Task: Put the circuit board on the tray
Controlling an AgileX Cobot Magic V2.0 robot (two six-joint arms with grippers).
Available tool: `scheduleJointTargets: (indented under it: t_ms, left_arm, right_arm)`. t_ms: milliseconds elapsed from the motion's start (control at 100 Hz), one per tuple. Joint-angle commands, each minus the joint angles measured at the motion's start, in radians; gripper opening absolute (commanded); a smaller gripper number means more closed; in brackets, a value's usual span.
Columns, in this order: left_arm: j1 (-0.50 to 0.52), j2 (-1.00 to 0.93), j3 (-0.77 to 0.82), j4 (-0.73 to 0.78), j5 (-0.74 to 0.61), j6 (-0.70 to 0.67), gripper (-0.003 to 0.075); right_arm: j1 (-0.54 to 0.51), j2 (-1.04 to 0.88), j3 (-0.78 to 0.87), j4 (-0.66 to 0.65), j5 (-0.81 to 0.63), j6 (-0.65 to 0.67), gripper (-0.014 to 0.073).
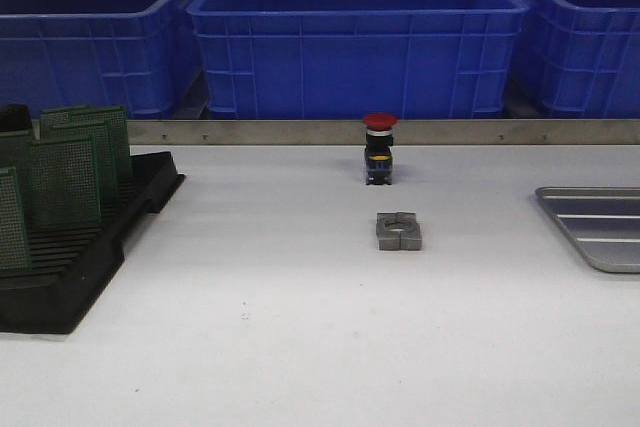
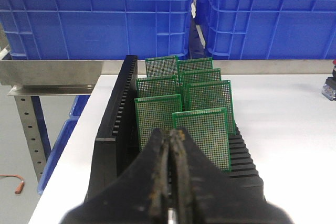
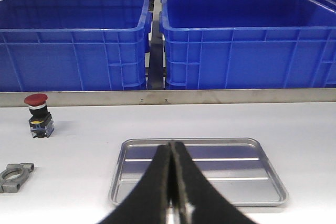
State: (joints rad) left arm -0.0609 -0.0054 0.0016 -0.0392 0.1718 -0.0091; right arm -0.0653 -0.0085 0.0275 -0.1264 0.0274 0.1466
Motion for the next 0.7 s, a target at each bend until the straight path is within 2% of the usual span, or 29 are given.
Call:
scheduleJointTargets:
  t_ms: [0, 180, 320, 500, 690]
  left_arm:
    - [-0.001, -0.031, 0.048, -0.004, -0.090, -0.009, -0.0020]
    - [-0.001, -0.031, 0.041, -0.009, -0.109, -0.009, -0.0020]
    - [0.001, -0.031, -0.015, -0.009, -0.075, -0.009, -0.0020]
    - [0.001, 0.027, -0.191, -0.009, 0.078, -0.011, -0.0020]
    - [0.001, 0.197, -0.388, 0.002, 0.168, -0.011, -0.0020]
  right_arm:
    - [-0.008, -0.028, -0.013, -0.014, -0.073, -0.001, -0.0062]
    - [-0.008, -0.028, -0.013, -0.014, -0.073, -0.001, -0.0062]
    - [-0.008, -0.028, -0.013, -0.014, -0.073, -0.001, -0.0062]
    - [-0.008, -0.028, -0.013, -0.014, -0.073, -0.001, -0.0062]
    - [-0.008, -0.028, -0.013, -0.014, -0.073, -0.001, -0.0062]
